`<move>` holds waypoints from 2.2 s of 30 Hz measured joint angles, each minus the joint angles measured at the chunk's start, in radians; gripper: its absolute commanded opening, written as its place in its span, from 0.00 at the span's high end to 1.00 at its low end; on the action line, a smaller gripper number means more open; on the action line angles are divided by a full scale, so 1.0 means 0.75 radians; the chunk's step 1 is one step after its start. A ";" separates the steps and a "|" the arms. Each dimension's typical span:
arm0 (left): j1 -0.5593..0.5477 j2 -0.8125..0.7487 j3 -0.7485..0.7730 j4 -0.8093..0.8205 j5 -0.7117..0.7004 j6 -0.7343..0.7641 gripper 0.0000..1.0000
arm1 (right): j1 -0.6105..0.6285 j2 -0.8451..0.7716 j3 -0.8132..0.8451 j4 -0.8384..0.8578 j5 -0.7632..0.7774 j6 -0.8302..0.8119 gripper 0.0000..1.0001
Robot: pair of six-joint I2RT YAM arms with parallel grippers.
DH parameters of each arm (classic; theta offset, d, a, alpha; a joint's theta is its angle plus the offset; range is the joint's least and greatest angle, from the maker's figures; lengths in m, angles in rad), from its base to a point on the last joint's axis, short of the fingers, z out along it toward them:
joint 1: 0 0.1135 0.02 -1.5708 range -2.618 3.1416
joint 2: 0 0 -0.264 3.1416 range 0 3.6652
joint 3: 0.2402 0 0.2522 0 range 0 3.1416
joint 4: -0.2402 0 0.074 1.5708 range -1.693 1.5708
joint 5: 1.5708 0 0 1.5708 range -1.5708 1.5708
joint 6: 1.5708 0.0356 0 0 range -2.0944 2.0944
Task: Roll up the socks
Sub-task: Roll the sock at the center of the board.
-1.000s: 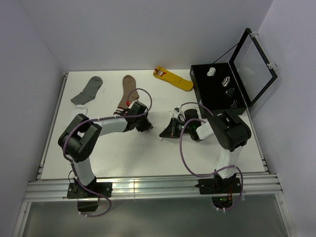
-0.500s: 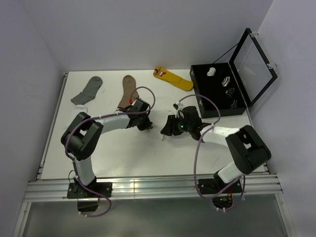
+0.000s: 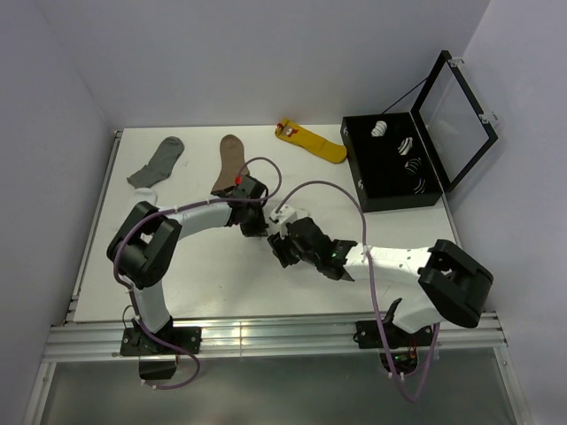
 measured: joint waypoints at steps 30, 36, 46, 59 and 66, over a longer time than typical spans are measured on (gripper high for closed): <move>0.026 0.009 0.054 -0.173 0.076 0.135 0.86 | 0.316 0.444 0.200 -0.007 0.483 -0.242 0.97; 0.036 0.001 0.035 -0.160 0.074 0.115 0.51 | 0.291 0.434 0.201 -0.008 0.418 -0.189 1.00; 0.065 -0.268 -0.246 -0.004 -0.015 -0.061 0.31 | -0.017 0.369 0.188 0.011 -0.134 0.028 1.00; 0.061 -0.420 -0.449 0.278 -0.065 -0.235 0.29 | -0.429 0.518 0.082 0.347 -1.013 0.414 1.00; 0.060 -0.409 -0.470 0.337 -0.065 -0.252 0.31 | -0.529 0.619 0.066 0.499 -1.241 0.565 1.00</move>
